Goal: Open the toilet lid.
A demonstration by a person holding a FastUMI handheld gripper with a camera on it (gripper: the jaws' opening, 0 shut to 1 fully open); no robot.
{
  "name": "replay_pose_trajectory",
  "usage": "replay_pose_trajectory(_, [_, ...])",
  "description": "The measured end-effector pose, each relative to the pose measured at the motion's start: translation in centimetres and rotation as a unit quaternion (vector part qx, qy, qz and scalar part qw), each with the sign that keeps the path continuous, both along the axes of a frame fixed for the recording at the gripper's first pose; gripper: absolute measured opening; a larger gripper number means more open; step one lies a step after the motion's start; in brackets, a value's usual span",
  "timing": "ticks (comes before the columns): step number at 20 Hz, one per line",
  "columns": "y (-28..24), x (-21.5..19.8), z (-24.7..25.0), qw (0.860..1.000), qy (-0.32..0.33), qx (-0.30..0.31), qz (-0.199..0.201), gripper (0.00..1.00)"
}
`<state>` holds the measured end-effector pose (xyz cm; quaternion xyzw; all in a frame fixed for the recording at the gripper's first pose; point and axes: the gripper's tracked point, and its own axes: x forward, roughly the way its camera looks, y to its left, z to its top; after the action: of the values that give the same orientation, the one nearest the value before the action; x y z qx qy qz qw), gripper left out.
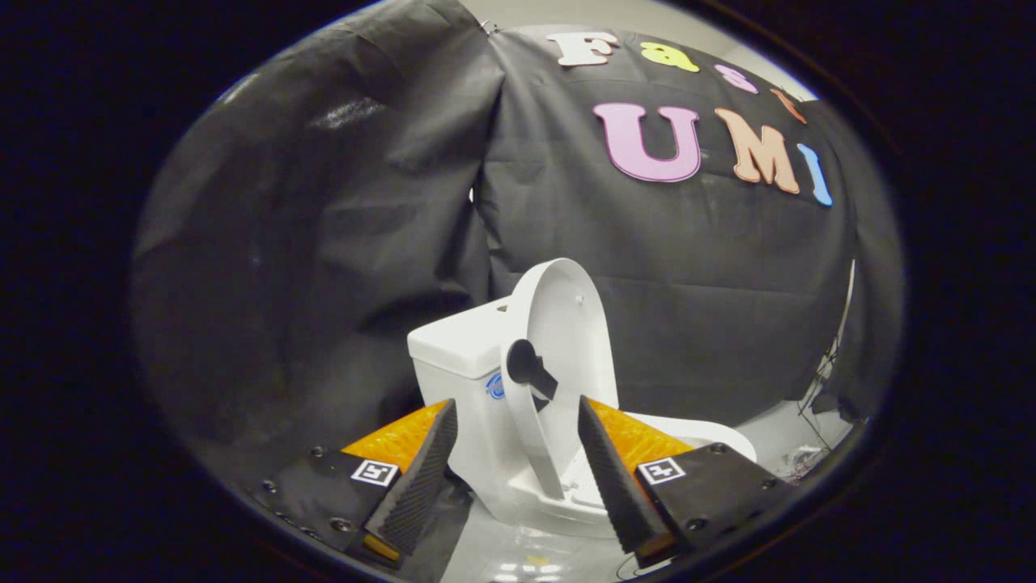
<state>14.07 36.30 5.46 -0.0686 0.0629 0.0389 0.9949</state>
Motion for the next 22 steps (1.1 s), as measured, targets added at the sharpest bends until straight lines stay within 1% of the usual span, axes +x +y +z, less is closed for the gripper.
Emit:
replay_pose_trajectory(1, [-1.1, -0.5, -0.1, 1.0, 0.001, -0.005, -0.002, 0.98])
replay_pose_trajectory(2, [-2.1, -1.0, -0.2, 1.0, 0.001, -0.009, -0.002, 0.98])
replay_pose_trajectory(6, [-4.9, -2.4, 0.6, 0.999, -0.032, -0.012, 0.025, 0.99])
replay_pose_trajectory(9, [-7.4, -3.0, 1.3, 0.997, -0.055, -0.03, 0.04, 0.99])
replay_pose_trajectory(11, [-9.0, -3.4, 0.8, 0.996, -0.062, -0.042, 0.051, 0.98])
replay_pose_trajectory(14, [-12.7, -3.4, -0.3, 0.997, -0.06, -0.05, 0.027, 0.99])
replay_pose_trajectory(17, [-16.1, -2.7, -0.9, 0.997, -0.048, -0.058, -0.012, 0.99])
replay_pose_trajectory(22, [-18.7, -1.7, -0.1, 0.998, -0.053, -0.014, -0.031, 0.99])
